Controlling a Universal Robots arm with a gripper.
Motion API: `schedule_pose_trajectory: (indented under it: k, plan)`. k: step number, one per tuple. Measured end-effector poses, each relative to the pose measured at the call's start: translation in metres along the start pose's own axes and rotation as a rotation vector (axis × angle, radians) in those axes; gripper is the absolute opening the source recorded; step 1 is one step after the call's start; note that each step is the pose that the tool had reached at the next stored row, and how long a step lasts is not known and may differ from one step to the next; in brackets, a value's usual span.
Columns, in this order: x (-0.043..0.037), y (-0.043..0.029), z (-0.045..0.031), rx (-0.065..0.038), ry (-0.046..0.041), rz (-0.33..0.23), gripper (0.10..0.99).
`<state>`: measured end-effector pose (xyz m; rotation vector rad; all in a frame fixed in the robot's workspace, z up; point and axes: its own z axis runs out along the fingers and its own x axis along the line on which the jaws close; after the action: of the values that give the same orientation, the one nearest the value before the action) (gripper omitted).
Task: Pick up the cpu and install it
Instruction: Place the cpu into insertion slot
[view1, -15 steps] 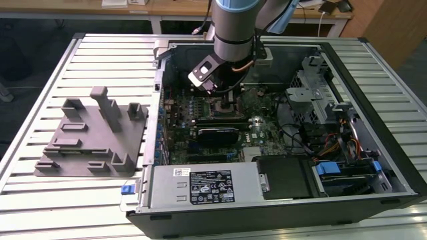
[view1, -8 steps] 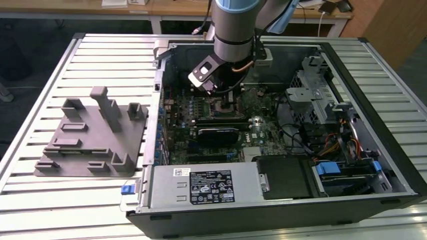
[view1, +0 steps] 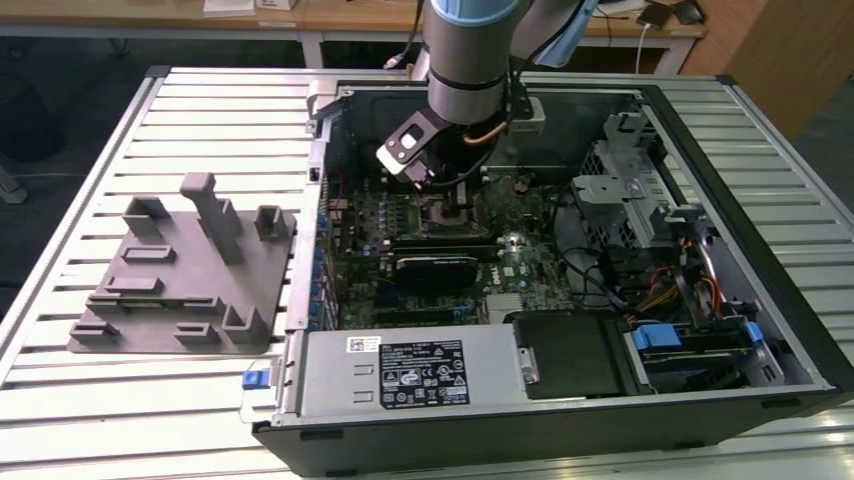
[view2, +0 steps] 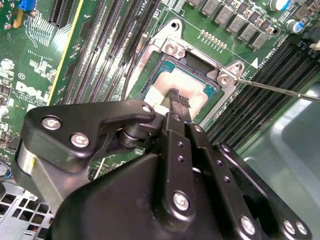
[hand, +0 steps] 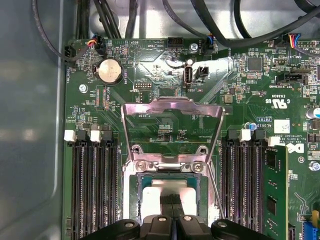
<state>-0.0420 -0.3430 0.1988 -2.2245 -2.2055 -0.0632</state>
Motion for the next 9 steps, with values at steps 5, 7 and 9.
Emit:
schedule_pose_trajectory:
  k: [5, 7, 9]
  plan:
    - [0.0003, 0.0002, -0.0021, -0.001, 0.0013, 0.0, 0.106]
    - [0.0004, 0.0002, -0.0091, 0.0, 0.0006, 0.0, 0.106]
    - [0.0006, 0.0003, -0.0135, 0.0, 0.0004, 0.0, 0.106]
